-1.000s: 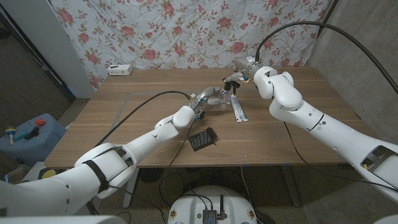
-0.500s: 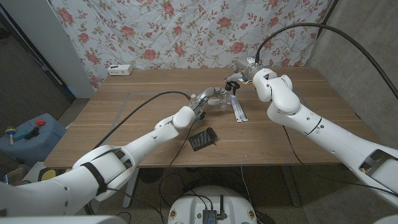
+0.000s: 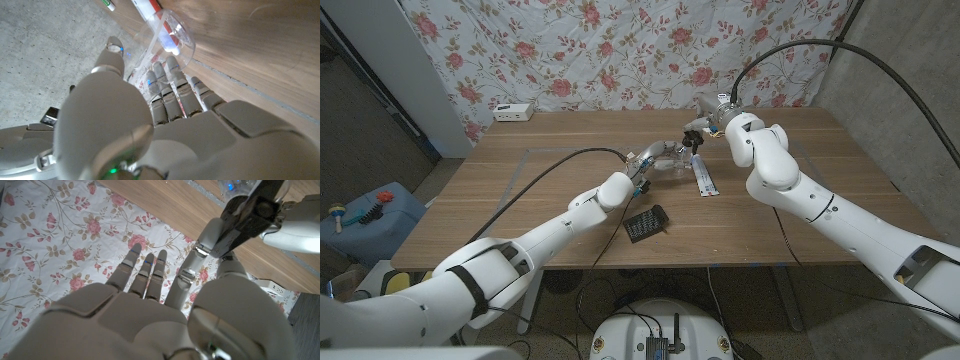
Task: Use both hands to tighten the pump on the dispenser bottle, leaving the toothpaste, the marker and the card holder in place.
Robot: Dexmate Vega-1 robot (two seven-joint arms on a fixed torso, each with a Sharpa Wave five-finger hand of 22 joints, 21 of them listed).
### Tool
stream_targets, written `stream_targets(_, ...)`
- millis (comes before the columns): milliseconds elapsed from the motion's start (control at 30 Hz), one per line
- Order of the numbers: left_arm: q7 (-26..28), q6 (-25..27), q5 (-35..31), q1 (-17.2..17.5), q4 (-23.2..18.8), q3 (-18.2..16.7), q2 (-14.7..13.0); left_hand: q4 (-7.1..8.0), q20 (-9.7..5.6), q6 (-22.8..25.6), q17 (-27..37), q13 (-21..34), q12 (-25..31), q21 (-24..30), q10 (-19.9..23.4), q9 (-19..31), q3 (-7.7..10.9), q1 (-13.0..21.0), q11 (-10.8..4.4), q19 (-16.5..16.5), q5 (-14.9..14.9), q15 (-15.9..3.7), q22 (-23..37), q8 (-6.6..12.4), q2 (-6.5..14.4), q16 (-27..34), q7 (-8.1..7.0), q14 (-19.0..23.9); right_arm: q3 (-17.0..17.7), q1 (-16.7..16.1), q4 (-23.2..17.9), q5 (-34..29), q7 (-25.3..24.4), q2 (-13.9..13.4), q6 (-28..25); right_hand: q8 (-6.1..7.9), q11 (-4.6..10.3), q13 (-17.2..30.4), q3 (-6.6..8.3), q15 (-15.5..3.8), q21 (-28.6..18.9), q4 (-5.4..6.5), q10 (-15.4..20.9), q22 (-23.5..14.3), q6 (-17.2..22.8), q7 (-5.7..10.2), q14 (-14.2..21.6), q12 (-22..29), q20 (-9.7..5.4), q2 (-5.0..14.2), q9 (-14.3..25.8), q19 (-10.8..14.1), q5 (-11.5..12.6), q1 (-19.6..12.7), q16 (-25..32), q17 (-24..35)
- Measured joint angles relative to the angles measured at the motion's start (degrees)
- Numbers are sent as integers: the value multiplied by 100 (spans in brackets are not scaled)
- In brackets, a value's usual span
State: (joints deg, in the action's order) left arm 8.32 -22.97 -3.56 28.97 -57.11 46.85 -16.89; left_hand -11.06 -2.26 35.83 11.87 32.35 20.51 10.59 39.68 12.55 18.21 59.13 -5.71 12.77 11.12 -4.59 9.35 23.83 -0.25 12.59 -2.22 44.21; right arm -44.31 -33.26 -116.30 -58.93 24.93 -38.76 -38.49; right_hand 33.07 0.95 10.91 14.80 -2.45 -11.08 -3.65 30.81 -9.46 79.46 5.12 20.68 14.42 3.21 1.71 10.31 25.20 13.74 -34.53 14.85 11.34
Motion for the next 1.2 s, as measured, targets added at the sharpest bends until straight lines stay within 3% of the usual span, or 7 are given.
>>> stream_targets(200, 2, 20, -2, 42, -62, -18, -26, 0, 0, 0, -4, -4, -3, 0, -1, 0, 0, 0, -1, 0, 0, 0, 0, 3, 0, 0, 0, -1, 21, -39, -30, -12, -12, 32, -45, 65, 67, 1, 18, -1, 0, 19, 138, 0, 102, -22, 104, 0, 21, 30, -20, 21, -43, 30, 21, 0)
stream_targets(400, 6, 21, -2, 63, -78, -31, -34, 0, 0, 0, 0, -6, -21, 0, -1, 0, 0, 0, -1, 0, 0, 0, 0, 3, 0, 0, 0, 0, 26, -55, -56, -21, -21, 52, -80, 65, 38, 1, 17, 9, 0, 20, 166, 0, 106, -30, 113, -26, 21, 41, -20, 21, -118, 50, 21, -16)
stream_targets(600, 12, 21, -1, 77, -78, -39, -35, 0, 0, 0, 0, -11, -23, 0, -2, 0, 0, 0, -2, 0, 0, 0, 0, 3, 0, -1, 0, -1, 38, -67, -95, -32, -10, 57, -112, -5, 5, 1, -107, 9, 0, 57, 132, 0, -72, -18, 113, -89, 21, -103, -20, 20, -173, 284, -4, -16)
stream_targets(867, 19, -22, 5, 81, -62, -43, -33, 1, 0, 0, -1, 11, -18, 0, -2, 0, 0, 0, -2, 0, 0, 0, 0, 1, 0, 0, 0, -1, 48, -70, -191, -73, 99, 35, -166, -473, -158, 2, -320, 82, 29, 270, -31, 0, -832, 20, 40, -257, 99, -254, -3, -59, -209, 859, -140, 24)
stream_targets(1200, 23, -69, 12, 82, -5, -48, -15, 1, 0, 0, -16, 19, -14, 0, -2, 0, -1, 0, -2, 0, -1, 0, 0, -22, 0, -1, 0, -1, 106, -64, -337, -116, 327, -45, -179, -730, -187, 17, -414, 164, 29, 364, -186, -30, -1267, 5, -44, -321, 133, -289, 24, -135, -210, 1148, -215, 26)
